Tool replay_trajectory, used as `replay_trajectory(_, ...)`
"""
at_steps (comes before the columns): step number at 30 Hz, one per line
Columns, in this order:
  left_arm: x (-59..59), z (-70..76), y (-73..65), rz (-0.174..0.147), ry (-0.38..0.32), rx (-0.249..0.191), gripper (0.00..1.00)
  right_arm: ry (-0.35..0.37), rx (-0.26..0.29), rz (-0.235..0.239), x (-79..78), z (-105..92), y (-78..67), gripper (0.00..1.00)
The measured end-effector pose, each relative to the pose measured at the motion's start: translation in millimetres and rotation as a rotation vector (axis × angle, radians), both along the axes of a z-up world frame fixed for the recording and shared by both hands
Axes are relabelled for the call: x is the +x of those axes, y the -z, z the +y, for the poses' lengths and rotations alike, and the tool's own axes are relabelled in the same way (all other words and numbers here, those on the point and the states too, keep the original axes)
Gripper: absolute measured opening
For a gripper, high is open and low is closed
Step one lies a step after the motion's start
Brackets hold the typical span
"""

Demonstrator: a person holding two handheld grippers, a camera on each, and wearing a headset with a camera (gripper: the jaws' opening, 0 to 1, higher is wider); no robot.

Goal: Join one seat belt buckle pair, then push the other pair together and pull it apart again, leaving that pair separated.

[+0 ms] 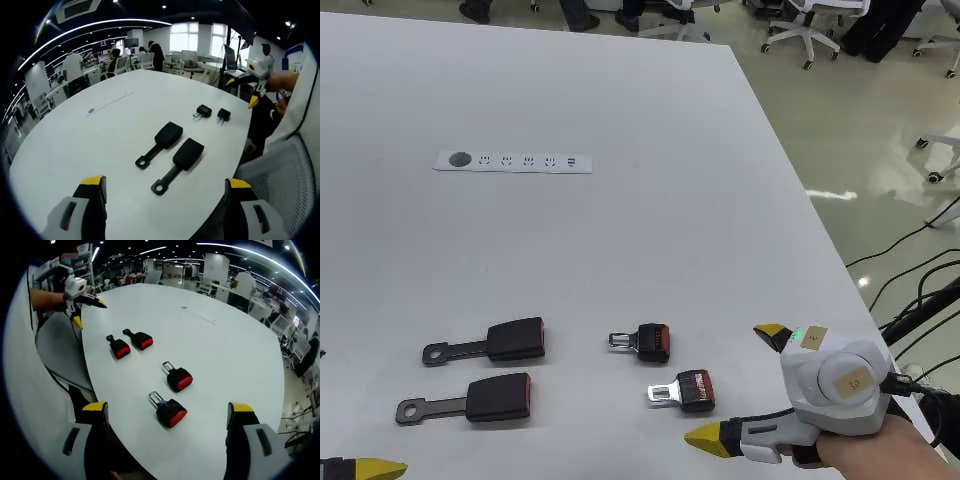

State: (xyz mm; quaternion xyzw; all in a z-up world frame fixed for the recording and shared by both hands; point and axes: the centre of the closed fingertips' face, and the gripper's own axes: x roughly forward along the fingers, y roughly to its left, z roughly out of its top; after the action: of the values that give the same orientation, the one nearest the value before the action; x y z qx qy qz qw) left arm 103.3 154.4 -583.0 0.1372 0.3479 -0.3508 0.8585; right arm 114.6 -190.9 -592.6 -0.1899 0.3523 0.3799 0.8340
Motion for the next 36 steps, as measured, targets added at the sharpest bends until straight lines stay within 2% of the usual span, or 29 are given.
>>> replay_trajectory(6, -1.1, 0.2, 0.3, 0.006, 0.002, -0.002, 0.98, -0.004, -0.002, -0.001, 0.3, -0.5, 1.6, 0.9)
replay_trajectory(8, -0.8, 1.3, 1.3, 0.006, 0.002, -0.003, 0.98, -0.017, -0.031, -0.008, -0.1, -2.9, 2.6, 0.89)
replay_trajectory(11, 0.2, 4.8, 5.1, 0.008, 0.006, -0.001, 0.98, -0.027, -0.046, -0.006, -0.9, -4.3, 3.5, 0.87)
replay_trajectory(25, -0.8, 0.9, 2.6, 0.002, 0.026, 0.015, 0.97, -0.038, -0.041, -0.006, -1.4, -4.7, 2.5, 0.85)
replay_trajectory(28, -2.5, 1.5, 3.5, 0.011, 0.026, 0.027, 0.94, -0.046, -0.041, -0.008, -2.4, -3.3, 1.7, 0.84)
replay_trajectory(32, 1.5, 5.3, 2.4, -0.017, 0.018, 0.05, 0.96, -0.052, -0.038, -0.013, -1.8, -2.5, 1.8, 0.82)
replay_trajectory(36, 1.3, 7.7, 2.7, -0.003, 0.005, 0.054, 0.96, -0.052, -0.039, -0.015, -1.0, -2.9, 1.4, 0.82)
